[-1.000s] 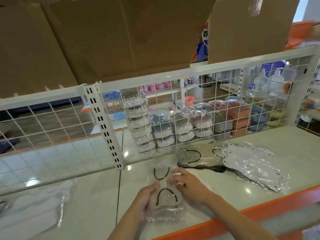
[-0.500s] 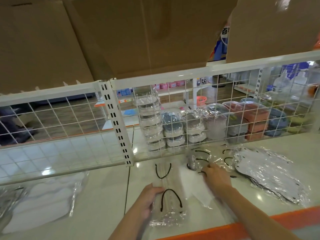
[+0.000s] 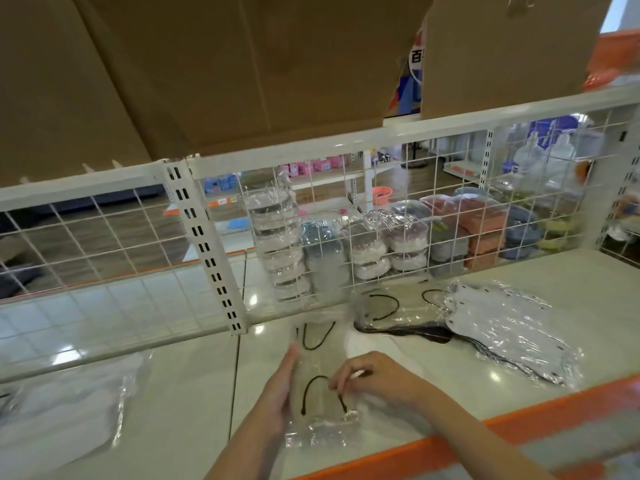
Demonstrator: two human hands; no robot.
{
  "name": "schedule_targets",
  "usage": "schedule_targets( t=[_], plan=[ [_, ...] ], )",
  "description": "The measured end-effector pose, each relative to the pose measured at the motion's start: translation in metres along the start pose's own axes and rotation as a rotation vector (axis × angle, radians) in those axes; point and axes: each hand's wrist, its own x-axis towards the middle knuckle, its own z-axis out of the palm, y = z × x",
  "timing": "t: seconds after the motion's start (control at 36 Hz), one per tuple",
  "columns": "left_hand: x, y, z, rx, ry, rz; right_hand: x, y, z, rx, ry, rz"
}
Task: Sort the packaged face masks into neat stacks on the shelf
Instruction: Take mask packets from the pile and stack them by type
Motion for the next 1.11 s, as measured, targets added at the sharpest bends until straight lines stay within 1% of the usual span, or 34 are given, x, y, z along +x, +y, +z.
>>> schedule_targets(
  t=[0.03, 0.06, 0.11, 0.14, 0.17, 0.19, 0.25, 0.33, 0.42, 0.47, 0.53, 0.64, 0.67, 0.75, 0.81, 0.86, 0.92, 0.94, 1.03, 1.11],
  plan=[
    [-0.003, 0.001, 0.002, 0.07, 0.017, 0.047, 0.0, 0.0, 0.004, 0.043, 0.001, 0.005],
    [-0.002, 0.0, 0.001, 0.131, 0.061, 0.104, 0.002, 0.002, 0.007, 0.101, 0.038, 0.009],
    [-0.005, -0.001, 0.001, 0.189, 0.124, 0.218, 0.005, 0.002, 0.011, 0.198, 0.196, 0.0],
    [-0.009, 0.0, 0.001, 0.19, 0.128, 0.268, 0.008, 0.002, 0.011, 0.209, 0.273, 0.003],
    [-0.013, 0.001, 0.003, 0.194, 0.121, 0.309, 0.011, 0.002, 0.011, 0.192, 0.315, 0.025],
    [-0.016, 0.004, 0.005, 0.194, 0.114, 0.344, 0.012, -0.001, 0.011, 0.161, 0.317, 0.065],
    [-0.022, 0.008, 0.006, 0.185, 0.087, 0.414, 0.018, -0.003, 0.012, 0.137, 0.264, 0.118],
    [-0.025, 0.012, 0.003, 0.207, 0.078, 0.496, 0.023, -0.006, 0.02, 0.005, 0.263, 0.068],
    [-0.031, 0.016, -0.001, 0.23, 0.093, 0.578, 0.025, -0.011, 0.025, -0.051, 0.278, -0.005],
    [-0.036, 0.017, -0.003, 0.235, 0.086, 0.621, 0.024, -0.012, 0.027, -0.129, 0.241, -0.016],
    [-0.037, 0.015, -0.005, 0.216, 0.082, 0.636, 0.025, -0.006, 0.028, -0.169, 0.197, 0.022],
    [-0.036, 0.013, -0.009, 0.169, 0.142, 0.617, 0.024, 0.001, 0.033, -0.149, 0.16, 0.094],
    [-0.035, 0.013, -0.009, 0.108, 0.144, 0.592, 0.025, 0.003, 0.034, -0.09, 0.169, 0.112],
    [-0.031, 0.019, -0.013, -0.249, 0.136, 0.495, 0.026, 0.004, 0.035, 0.216, 0.213, 0.191],
    [-0.029, 0.023, -0.016, -0.417, 0.129, 0.462, 0.027, 0.009, 0.038, 0.374, 0.236, 0.199],
    [-0.028, 0.022, -0.016, -0.471, 0.112, 0.436, 0.027, 0.006, 0.045, 0.516, 0.212, 0.172],
    [-0.028, 0.019, -0.016, -0.468, 0.102, 0.424, 0.029, 0.003, 0.056, 0.609, 0.171, 0.152],
    [-0.028, 0.018, -0.017, -0.465, 0.1, 0.423, 0.03, 0.001, 0.061, 0.619, 0.176, 0.144],
    [-0.031, 0.017, -0.032, -0.461, 0.122, 0.434, 0.035, -0.004, 0.066, 0.522, 0.267, 0.096],
    [-0.033, 0.019, -0.064, -0.366, 0.236, 0.495, 0.038, 0.003, 0.056, 0.398, 0.317, 0.096]
  ],
)
